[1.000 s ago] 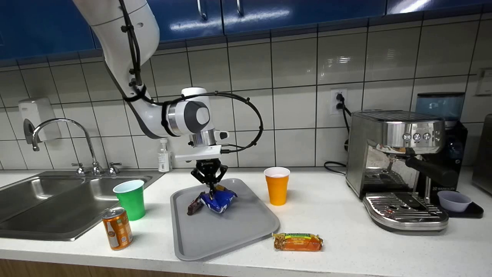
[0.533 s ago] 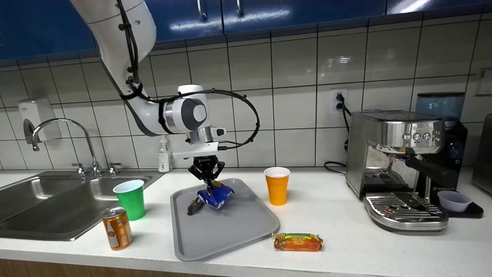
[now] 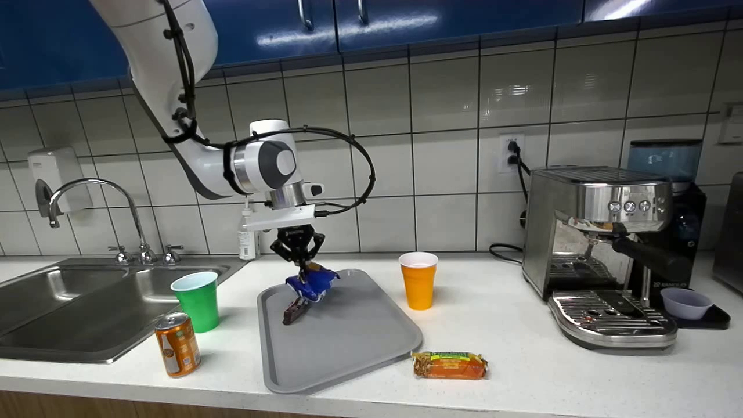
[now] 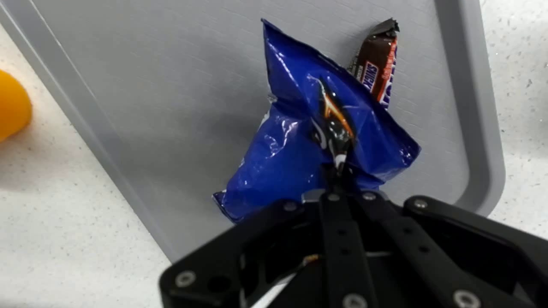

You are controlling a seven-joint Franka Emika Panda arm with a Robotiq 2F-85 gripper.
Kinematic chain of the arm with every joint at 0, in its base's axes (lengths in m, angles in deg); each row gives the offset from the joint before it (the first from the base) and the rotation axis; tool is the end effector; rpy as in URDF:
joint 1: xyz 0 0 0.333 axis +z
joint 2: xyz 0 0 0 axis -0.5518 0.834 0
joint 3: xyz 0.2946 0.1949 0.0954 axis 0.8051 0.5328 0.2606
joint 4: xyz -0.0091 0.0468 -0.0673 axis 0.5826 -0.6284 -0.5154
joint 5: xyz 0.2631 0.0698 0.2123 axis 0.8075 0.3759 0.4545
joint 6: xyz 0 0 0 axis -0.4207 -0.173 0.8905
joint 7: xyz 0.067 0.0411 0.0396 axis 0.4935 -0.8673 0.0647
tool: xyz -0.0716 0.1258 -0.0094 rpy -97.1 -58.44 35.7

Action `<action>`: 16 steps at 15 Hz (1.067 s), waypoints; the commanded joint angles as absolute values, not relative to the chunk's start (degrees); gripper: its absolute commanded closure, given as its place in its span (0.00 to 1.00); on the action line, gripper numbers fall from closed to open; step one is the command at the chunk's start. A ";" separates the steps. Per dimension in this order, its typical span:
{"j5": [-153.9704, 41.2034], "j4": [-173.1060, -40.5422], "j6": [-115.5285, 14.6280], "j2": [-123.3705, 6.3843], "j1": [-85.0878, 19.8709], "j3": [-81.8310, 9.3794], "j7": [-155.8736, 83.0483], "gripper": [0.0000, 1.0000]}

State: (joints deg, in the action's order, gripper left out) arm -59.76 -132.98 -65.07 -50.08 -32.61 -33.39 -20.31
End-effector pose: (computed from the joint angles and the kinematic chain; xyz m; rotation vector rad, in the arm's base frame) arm 0.5964 -0.0018 0.2749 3.0272 0.4428 0.1417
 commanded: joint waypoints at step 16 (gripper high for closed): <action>-68.16 -123.41 -63.83 -45.49 -21.71 -32.88 -31.30 1.00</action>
